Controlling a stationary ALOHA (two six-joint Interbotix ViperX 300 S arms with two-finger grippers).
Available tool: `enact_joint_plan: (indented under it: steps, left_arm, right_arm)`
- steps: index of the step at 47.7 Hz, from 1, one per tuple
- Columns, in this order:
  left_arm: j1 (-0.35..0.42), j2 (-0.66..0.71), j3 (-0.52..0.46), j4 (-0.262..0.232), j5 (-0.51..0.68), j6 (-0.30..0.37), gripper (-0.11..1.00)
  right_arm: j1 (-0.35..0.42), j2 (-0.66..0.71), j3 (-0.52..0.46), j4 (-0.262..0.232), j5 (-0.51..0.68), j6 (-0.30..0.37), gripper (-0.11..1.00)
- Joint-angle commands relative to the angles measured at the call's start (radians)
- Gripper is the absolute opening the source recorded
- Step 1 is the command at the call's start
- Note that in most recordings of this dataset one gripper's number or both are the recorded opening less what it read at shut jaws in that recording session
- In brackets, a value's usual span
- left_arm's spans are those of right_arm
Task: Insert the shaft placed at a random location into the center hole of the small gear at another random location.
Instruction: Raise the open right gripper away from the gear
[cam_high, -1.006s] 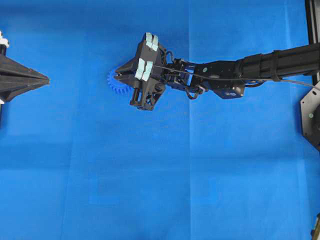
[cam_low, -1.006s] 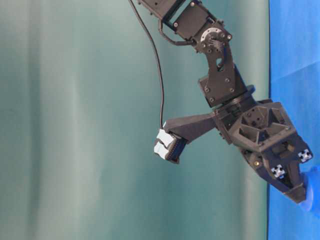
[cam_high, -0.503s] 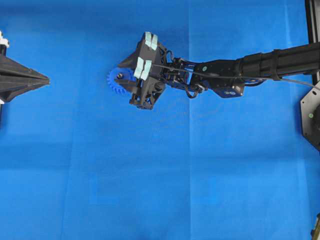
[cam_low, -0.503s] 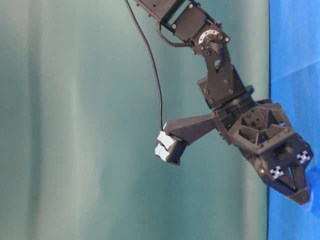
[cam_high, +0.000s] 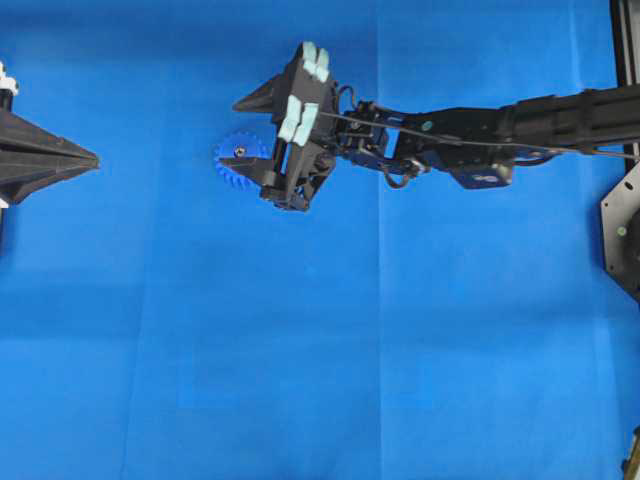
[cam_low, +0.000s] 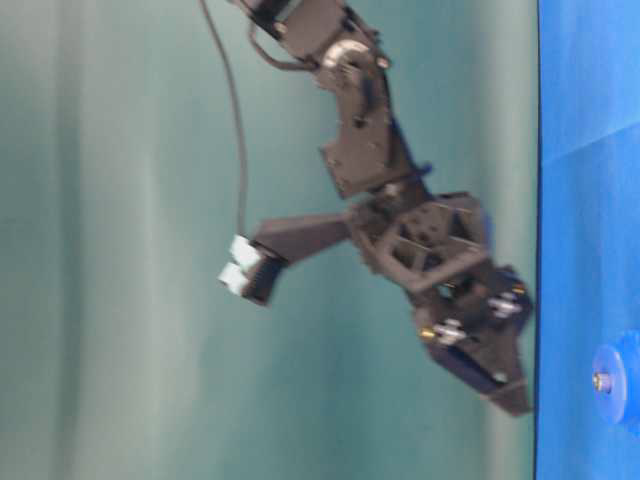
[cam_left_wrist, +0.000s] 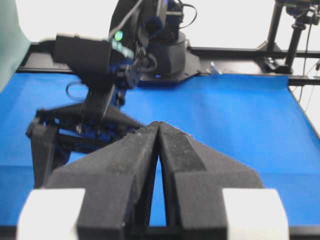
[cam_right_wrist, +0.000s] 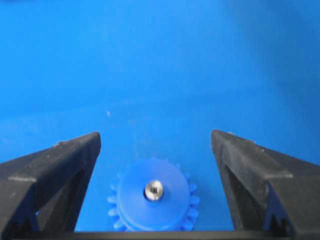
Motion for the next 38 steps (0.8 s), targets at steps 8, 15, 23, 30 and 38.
enact_joint_plan:
  steps: [8,15,23,30,38]
  left_arm:
    - [0.002,0.002,-0.012,0.002,-0.005,0.000,0.00]
    - [0.002,-0.003,-0.012,0.000,-0.006,0.000,0.00]
    - [0.002,-0.003,-0.012,0.002,-0.005,0.000,0.00]
    - [0.002,-0.005,-0.011,0.002,-0.005,0.000,0.00]
    - [0.002,-0.006,-0.012,0.002,-0.005,0.000,0.00]
  right_arm:
    - [0.002,-0.127,0.012,-0.003,0.038,-0.003,0.78]
    - [0.003,-0.153,0.017,-0.011,0.061,-0.005,0.78]
    - [0.005,-0.155,0.021,-0.011,0.066,-0.005,0.78]
    - [0.011,-0.170,0.048,-0.009,0.067,-0.005,0.78]
    - [0.015,-0.215,0.101,-0.011,0.067,-0.002,0.78]
